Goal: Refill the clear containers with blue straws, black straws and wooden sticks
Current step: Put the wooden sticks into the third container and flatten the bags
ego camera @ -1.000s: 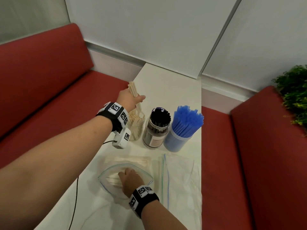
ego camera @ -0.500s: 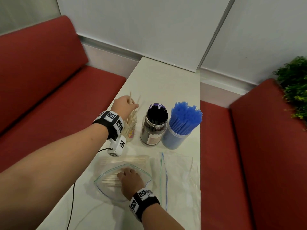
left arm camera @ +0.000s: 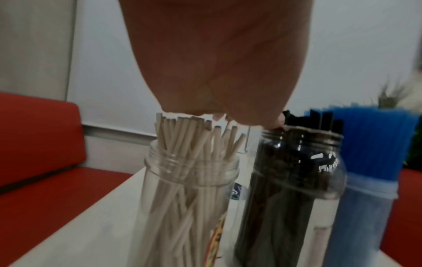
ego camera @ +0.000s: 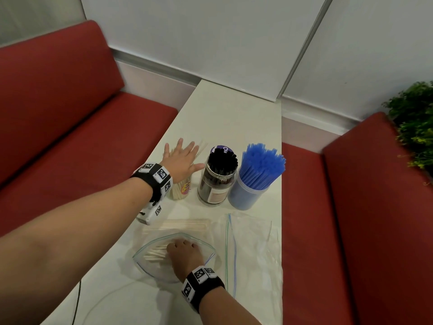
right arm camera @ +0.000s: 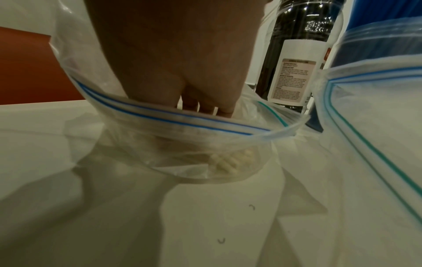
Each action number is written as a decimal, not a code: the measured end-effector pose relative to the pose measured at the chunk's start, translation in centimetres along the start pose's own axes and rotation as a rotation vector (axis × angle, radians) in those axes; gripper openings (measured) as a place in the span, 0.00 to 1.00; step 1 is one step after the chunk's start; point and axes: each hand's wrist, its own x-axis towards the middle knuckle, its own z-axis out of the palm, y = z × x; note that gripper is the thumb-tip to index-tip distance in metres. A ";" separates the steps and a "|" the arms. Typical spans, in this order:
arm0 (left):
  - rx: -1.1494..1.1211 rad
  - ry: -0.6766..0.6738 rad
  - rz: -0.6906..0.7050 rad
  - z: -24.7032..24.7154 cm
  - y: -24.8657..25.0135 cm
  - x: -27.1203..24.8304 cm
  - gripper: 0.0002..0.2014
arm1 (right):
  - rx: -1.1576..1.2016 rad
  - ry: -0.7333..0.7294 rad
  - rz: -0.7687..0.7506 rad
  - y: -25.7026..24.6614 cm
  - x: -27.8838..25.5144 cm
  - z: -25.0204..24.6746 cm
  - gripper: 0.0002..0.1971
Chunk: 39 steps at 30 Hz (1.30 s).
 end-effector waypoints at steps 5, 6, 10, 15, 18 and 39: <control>-0.010 -0.131 -0.120 -2.0 -0.5 0.9 0.58 | -0.011 -0.031 0.000 0.2 -0.3 -0.2 0.21; 0.079 -0.252 -0.132 -2.3 -0.9 1.1 0.66 | -0.015 -0.031 0.002 0.3 -0.4 -0.1 0.21; 0.127 -0.315 -0.146 -3.0 -1.2 1.3 0.66 | -0.015 -0.028 0.010 0.3 -0.5 -0.2 0.21; -0.137 -0.071 -0.267 -1.9 -0.1 1.3 0.52 | -0.060 -0.001 -0.009 0.2 -0.2 -0.2 0.19; -0.197 -0.094 -0.287 -1.9 -0.1 0.9 0.65 | -0.058 0.040 -0.023 0.1 -0.1 -0.2 0.17; -1.026 -0.417 0.029 -2.8 -1.6 -8.5 0.33 | 0.771 0.404 -0.038 -1.5 -1.6 -3.3 0.16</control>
